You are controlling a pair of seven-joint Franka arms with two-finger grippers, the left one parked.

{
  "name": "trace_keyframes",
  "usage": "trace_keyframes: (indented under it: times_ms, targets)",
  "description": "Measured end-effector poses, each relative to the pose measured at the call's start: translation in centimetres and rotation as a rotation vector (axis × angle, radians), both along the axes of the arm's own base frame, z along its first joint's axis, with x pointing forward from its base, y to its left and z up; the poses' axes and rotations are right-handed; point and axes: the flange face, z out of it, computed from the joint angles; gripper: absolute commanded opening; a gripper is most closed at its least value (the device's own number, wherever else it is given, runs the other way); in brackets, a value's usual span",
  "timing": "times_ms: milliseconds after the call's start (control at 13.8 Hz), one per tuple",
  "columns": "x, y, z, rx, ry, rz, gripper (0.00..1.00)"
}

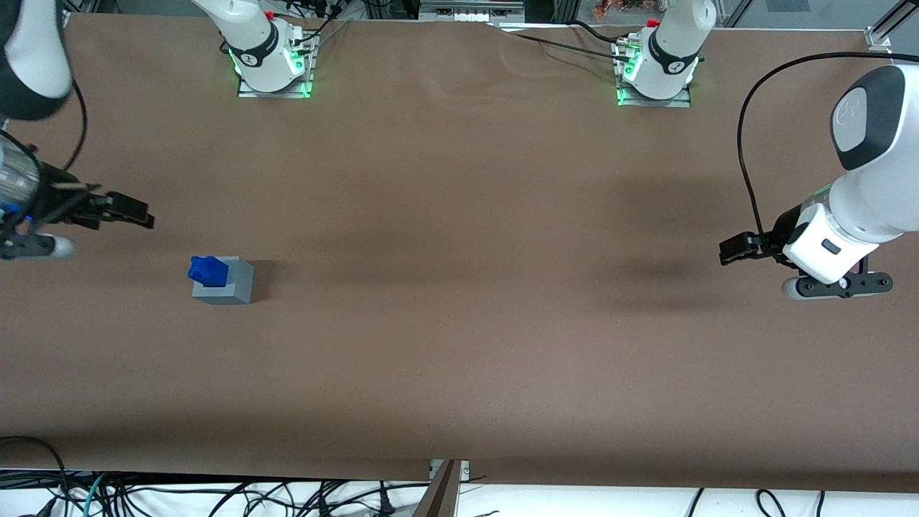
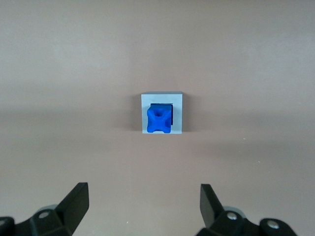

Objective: Insert blue part into gray base with right arm

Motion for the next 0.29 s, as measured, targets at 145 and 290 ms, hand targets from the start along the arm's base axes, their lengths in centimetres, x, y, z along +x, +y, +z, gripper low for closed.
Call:
trace_keyframes:
  times_ms: [145, 290]
  targets:
    - [0.17, 0.02, 1.51, -0.001, -0.022, 0.001, 1.0]
    - [0.31, 0.17, 1.32, -0.001, -0.02, 0.004, 1.0]
